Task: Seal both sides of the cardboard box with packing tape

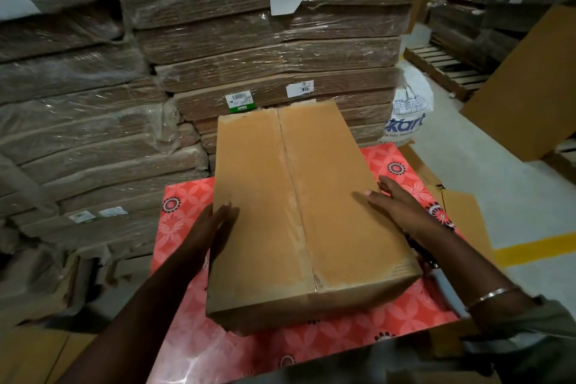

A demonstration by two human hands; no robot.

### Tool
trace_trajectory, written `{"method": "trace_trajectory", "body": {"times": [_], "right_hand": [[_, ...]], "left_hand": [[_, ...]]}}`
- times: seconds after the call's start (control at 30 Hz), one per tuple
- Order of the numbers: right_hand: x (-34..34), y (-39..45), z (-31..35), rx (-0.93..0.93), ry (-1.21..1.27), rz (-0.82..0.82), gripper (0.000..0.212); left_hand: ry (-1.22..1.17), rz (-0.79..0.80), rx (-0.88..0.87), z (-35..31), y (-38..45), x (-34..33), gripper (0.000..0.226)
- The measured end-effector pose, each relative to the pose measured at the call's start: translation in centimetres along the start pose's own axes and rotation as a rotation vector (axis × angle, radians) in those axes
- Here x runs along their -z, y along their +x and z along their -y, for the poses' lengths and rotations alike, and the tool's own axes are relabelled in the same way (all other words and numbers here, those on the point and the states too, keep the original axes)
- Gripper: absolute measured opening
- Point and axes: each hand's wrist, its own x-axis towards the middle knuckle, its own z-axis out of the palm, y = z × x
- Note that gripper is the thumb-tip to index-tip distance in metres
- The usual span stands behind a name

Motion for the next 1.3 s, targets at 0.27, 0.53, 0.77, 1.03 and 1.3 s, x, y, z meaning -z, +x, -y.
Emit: {"method": "trace_trajectory", "body": {"times": [0.27,0.53,0.77,1.03,1.3], "right_hand": [[-1.6,5.2,1.9,-0.026,-0.044,0.021,0.056],[-2.3,5.7,2.6,0.013,-0.149,0.005,0.05],[-4.0,6.9,0.5,0.28,-0.82,-0.131,0.097],[-11.2,4.5,1.9,0.541,-1.126,0.291,0.084],[-14.8,9.9,3.4,0.424,-1.224,0.312,0.097]], "left_hand": [[0.016,0.011,-0.055,-2.2,5.9,-0.5,0.043],[0.142,0.006,-0.08,-1.3,7.3,0.1,0.069],[0.582,-0.133,-0.123,-1.1,7.4,0.3,0.103],[0.93,-0.238,-0.298,-1.1,7.0,-1.8,0.097],[0.988,-0.265,-0.347,-0.8,6.6,-2.1,0.088]]}}
